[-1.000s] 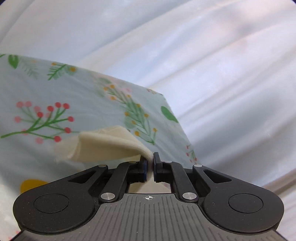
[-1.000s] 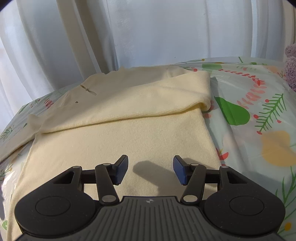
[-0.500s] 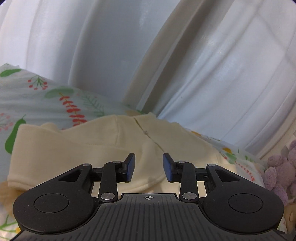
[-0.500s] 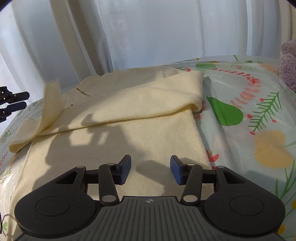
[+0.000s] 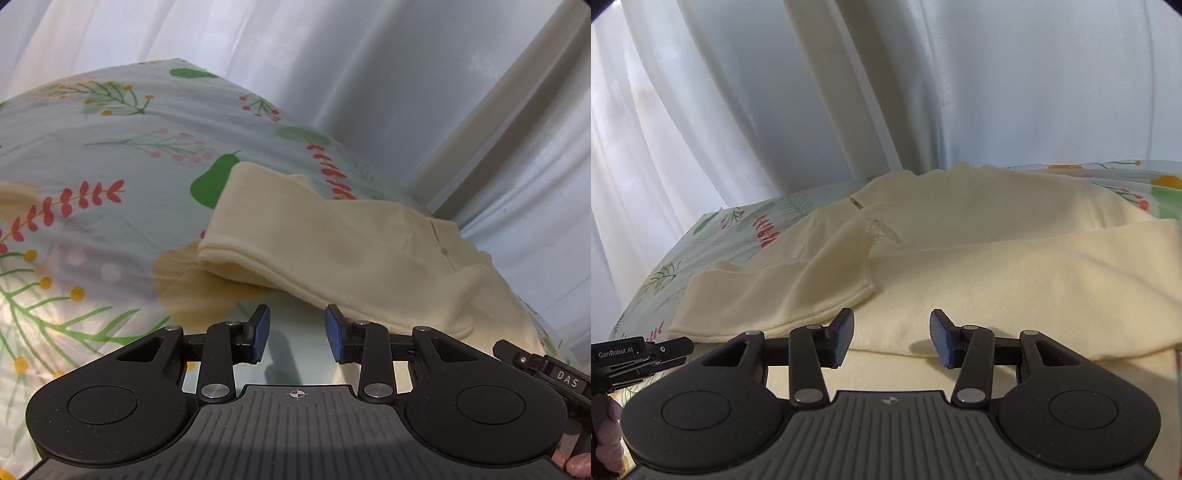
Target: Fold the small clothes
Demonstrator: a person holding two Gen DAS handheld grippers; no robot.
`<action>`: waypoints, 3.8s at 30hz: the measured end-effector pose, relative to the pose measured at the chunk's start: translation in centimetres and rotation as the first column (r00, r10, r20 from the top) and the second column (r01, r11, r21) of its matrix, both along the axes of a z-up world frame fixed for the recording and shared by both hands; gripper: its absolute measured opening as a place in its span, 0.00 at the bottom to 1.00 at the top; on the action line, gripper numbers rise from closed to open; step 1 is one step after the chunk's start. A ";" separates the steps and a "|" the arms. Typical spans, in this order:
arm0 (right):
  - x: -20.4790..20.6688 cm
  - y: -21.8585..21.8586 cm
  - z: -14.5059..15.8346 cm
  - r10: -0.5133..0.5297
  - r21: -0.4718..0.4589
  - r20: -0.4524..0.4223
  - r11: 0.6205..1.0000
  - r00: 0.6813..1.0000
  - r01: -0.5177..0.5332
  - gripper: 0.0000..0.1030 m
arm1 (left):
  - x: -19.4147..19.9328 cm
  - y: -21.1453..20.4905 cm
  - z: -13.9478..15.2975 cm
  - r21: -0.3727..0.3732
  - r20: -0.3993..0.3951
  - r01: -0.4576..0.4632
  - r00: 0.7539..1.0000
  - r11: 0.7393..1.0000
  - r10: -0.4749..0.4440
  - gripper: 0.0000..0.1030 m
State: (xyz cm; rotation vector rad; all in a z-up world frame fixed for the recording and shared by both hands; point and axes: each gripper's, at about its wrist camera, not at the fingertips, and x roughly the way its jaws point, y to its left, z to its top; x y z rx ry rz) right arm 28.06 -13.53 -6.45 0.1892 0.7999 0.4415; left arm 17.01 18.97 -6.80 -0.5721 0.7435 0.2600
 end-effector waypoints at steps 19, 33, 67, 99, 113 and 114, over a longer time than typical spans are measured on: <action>2.0 1.8 -0.7 -0.093 0.094 0.041 0.992 0.995 0.089 0.05 | 1.3 0.3 -0.6 0.097 -0.033 -0.012 0.999 0.995 0.015 0.32; -0.8 -11.8 -0.4 -0.490 -0.108 0.103 0.859 0.865 0.500 0.05 | 4.6 -2.9 -0.6 0.119 -0.035 0.097 0.995 0.988 -0.094 0.29; -3.5 -16.3 -3.4 -0.485 0.359 -0.303 0.740 0.821 0.569 0.36 | 5.4 -4.8 -0.7 -0.232 0.025 0.284 0.958 0.930 -0.286 0.35; -1.0 -20.2 -0.9 -0.514 0.290 -0.216 0.778 0.830 0.557 0.33 | 9.0 -6.5 2.3 -0.017 0.065 0.415 0.908 0.910 -0.414 0.45; -1.4 -20.3 -2.8 -0.545 0.254 -0.199 0.774 0.814 0.580 0.06 | 10.8 -7.6 0.1 0.123 -0.081 0.389 0.921 0.913 -0.381 0.44; -1.4 -20.0 -2.8 -0.544 0.236 -0.168 0.787 0.822 0.569 0.06 | 10.8 -7.7 0.1 0.127 -0.083 0.391 0.920 0.912 -0.383 0.44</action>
